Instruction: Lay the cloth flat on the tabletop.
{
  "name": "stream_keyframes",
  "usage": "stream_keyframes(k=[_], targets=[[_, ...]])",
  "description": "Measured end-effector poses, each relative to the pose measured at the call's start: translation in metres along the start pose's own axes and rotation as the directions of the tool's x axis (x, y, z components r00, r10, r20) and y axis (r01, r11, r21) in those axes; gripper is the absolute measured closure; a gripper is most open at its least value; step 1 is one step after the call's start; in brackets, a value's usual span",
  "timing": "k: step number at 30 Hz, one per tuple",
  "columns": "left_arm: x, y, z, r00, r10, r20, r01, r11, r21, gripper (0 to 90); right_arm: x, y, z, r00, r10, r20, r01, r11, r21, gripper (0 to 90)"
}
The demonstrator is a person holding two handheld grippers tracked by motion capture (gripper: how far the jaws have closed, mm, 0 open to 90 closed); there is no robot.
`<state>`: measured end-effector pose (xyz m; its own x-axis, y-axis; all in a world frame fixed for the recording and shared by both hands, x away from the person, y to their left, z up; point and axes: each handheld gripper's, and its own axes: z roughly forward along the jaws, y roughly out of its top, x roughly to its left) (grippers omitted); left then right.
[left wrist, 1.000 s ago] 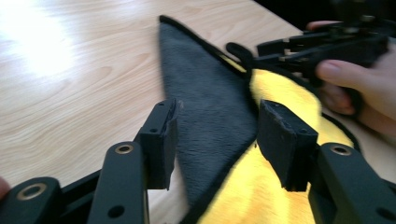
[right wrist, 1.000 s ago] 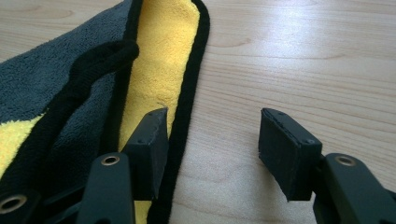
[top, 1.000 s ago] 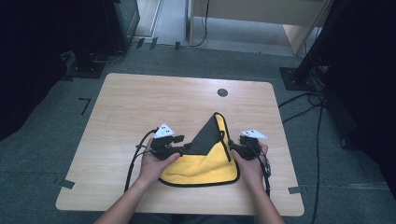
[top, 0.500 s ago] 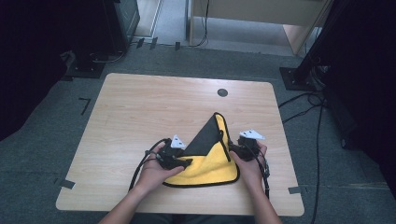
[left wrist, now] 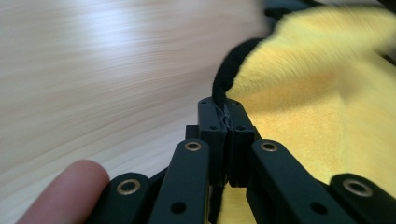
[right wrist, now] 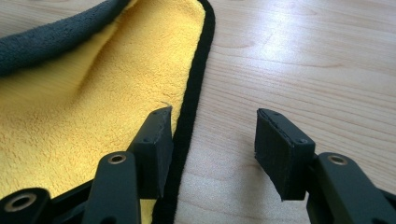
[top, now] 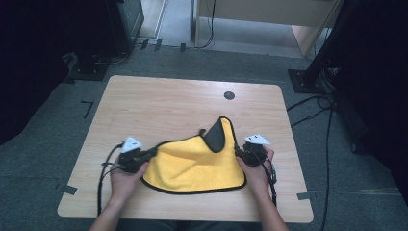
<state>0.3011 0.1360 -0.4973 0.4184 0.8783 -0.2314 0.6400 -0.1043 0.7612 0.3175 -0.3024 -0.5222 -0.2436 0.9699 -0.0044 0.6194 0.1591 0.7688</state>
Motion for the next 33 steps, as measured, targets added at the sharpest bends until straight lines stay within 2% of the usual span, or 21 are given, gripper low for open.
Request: stream_keyframes(k=[1, 3, 5, 7, 9, 10, 12, 14, 16, 17, 19, 21, 22, 24, 26, 27, 29, 33], targets=[[0.012, -0.003, -0.002, 0.9982, -0.049, -0.036, 0.049, 0.9988, 0.003, 86.1, 0.0, 0.0, 0.0, 1.0, -0.006, 0.004, 0.006, 1.0, -0.001, 46.8], [0.024, -0.006, -0.007, 0.9893, -0.113, -0.093, 0.112, 0.9936, -0.017, 73.5, 0.002, 0.0, 0.0, 0.9999, -0.006, 0.014, 0.006, 1.0, -0.004, 46.7], [0.027, -0.005, -0.012, 0.9886, -0.111, -0.102, 0.107, 0.993, -0.052, 69.1, 0.003, 0.0, 0.0, 0.9998, -0.003, 0.02, 0.003, 1.0, -0.002, 46.0], [0.023, -0.002, -0.013, 0.9889, -0.079, -0.126, 0.071, 0.9952, -0.067, 62.7, 0.002, 0.0, 0.0, 0.9997, 0.003, 0.023, -0.003, 1.0, -0.002, 44.1], [0.018, -0.001, -0.011, 0.9936, -0.052, -0.1, 0.046, 0.997, -0.062, 59.2, 0.0, -0.001, -0.002, 0.9996, 0.025, 0.015, -0.025, 1.0, -0.001, 41.4], [0.014, -0.001, -0.008, 0.9966, -0.023, -0.079, 0.021, 0.9992, -0.035, 56.8, 0.0, -0.002, -0.004, 0.9994, 0.033, 0.009, -0.033, 0.999, -0.006, 40.3], [0.007, -0.002, -0.001, 0.997, 0.03, -0.071, -0.03, 0.9995, 0.014, 53.0, 0.004, -0.004, -0.011, 0.9988, 0.035, -0.033, -0.036, 0.999, -0.018, 36.5], [0.0, -0.005, 0.002, 0.9931, 0.078, -0.087, -0.075, 0.9963, 0.043, 52.2, 0.012, -0.005, -0.016, 0.9972, 0.002, -0.074, -0.002, 1.0, 0.004, 28.8], [-0.006, -0.007, 0.003, 0.9907, 0.111, -0.078, -0.105, 0.9912, 0.08, 49.5, 0.022, -0.009, -0.022, 0.995, -0.061, -0.08, 0.063, 0.998, 0.023, 22.5], [-0.008, -0.007, 0.002, 0.9886, 0.125, -0.083, -0.118, 0.9886, 0.094, 47.7, 0.026, -0.011, -0.024, 0.9939, -0.083, -0.073, 0.086, 0.995, 0.041, 20.7], [-0.015, -0.01, 0.001, 0.9794, 0.166, -0.114, -0.151, 0.9799, 0.13, 41.4, 0.029, -0.017, -0.028, 0.9926, -0.106, -0.059, 0.109, 0.992, 0.059, 18.6], [-0.019, -0.017, -0.001, 0.9597, 0.233, -0.156, -0.205, 0.9625, 0.177, 36.1, 0.026, -0.023, -0.034, 0.9938, -0.092, -0.062, 0.096, 0.994, 0.061, 18.5], [-0.02, -0.02, -0.001, 0.9548, 0.25, -0.161, -0.219, 0.9576, 0.187, 35.4, 0.022, -0.026, -0.037, 0.9951, -0.074, -0.066, 0.078, 0.995, 0.068, 18.5], [-0.018, -0.023, -0.005, 0.9614, 0.233, -0.146, -0.206, 0.9617, 0.181, 36.4, 0.018, -0.03, -0.04, 0.9956, -0.055, -0.076, 0.06, 0.996, 0.066, 18.5], [-0.015, -0.026, -0.009, 0.9714, 0.201, -0.126, -0.176, 0.9666, 0.186, 37.4, 0.015, -0.035, -0.044, 0.9962, -0.036, -0.079, 0.041, 0.997, 0.069, 18.5], [-0.016, -0.027, -0.011, 0.9727, 0.198, -0.12, -0.174, 0.9667, 0.188, 38.1, 0.015, -0.036, -0.046, 0.9965, -0.026, -0.08, 0.031, 0.997, 0.073, 18.5], [-0.021, -0.032, -0.017, 0.9714, 0.213, -0.106, -0.188, 0.9611, 0.202, 38.7, 0.014, -0.04, -0.052, 0.9964, -0.021, -0.082, 0.028, 0.996, 0.086, 18.5], [-0.033, -0.046, -0.029, 0.9687, 0.237, -0.074, -0.218, 0.9547, 0.202, 38.7, 0.013, -0.053, -0.069, 0.9967, -0.022, -0.078, 0.03, 0.995, 0.099, 18.6]])
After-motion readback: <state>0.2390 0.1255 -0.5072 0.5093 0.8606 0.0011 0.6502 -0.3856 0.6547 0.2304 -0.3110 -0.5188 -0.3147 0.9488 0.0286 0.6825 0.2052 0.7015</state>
